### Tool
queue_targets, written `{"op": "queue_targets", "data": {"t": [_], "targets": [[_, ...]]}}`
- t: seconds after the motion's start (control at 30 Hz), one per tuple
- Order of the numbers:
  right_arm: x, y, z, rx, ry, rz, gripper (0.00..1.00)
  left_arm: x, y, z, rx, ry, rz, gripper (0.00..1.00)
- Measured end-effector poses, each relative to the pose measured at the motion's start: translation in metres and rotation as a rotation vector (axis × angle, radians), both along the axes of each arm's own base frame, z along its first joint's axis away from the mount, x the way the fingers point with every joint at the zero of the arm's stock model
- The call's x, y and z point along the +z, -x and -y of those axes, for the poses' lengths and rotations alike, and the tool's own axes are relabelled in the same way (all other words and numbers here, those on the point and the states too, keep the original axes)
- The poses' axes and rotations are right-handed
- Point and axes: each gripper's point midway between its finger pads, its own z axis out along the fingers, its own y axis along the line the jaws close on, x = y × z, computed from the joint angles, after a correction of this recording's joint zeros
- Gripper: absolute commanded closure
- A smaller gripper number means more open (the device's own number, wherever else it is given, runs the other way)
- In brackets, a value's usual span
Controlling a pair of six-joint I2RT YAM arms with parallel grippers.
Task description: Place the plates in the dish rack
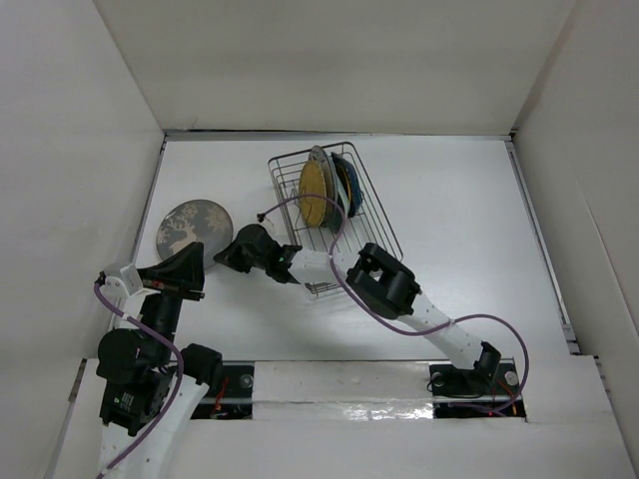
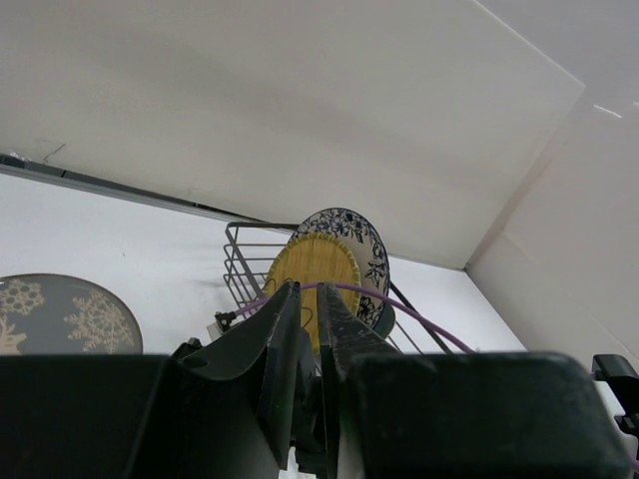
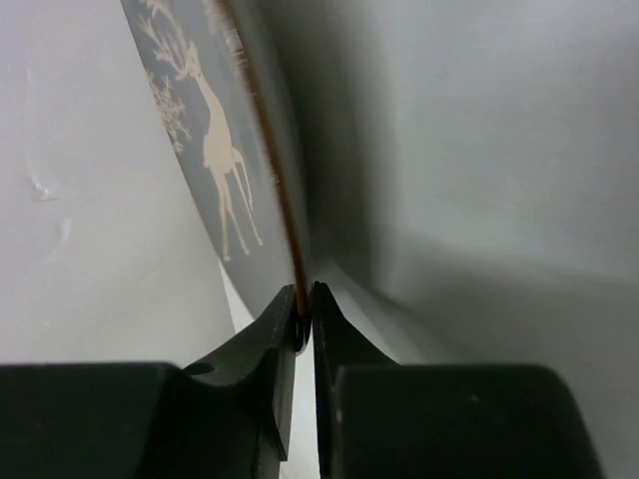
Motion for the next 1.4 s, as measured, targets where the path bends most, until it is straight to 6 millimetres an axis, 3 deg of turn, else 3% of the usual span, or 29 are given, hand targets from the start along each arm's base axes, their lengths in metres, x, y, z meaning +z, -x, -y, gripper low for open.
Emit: {"op": "queue_targets", "data": {"t": [0.2,0.4,0.6,0.8,1.0,1.17,1.27,1.4], "targets": [[0.004,-0.002,0.0,0.019,0.001,0.045,1.0,0.0,0.0,0.0,0.0,0.0,0.0,0.9],[0.009,0.003,0.018,0.049,0.058,0.155,1.0,0.0,0.0,0.0,0.0,0.0,0.0,0.9],[0.03,0.01,0.042,0.094,0.172,0.272,1.0,0.0,0.0,0.0,0.001,0.0,0.0,0.9],[0.061,0.013,0.052,0.153,0.226,0.361,1.0,0.001,0.0,-0.003,0.014,0.005,0.003,0.9],[0.108,0.018,0.058,0.182,0.212,0.449,1.0,0.002,0.002,-0.006,0.03,0.014,0.012,0.9],[0.154,0.02,0.083,0.171,0.224,0.516,1.0,0.002,0.002,-0.006,0.029,0.016,0.012,0.9],[0.187,0.011,0.109,0.13,0.244,0.564,1.0,0.002,0.002,-0.006,0.029,0.016,0.012,0.89],[0.236,-0.02,0.161,0.017,0.28,0.635,1.0,0.002,0.002,-0.006,0.027,0.016,0.012,0.89]]}}
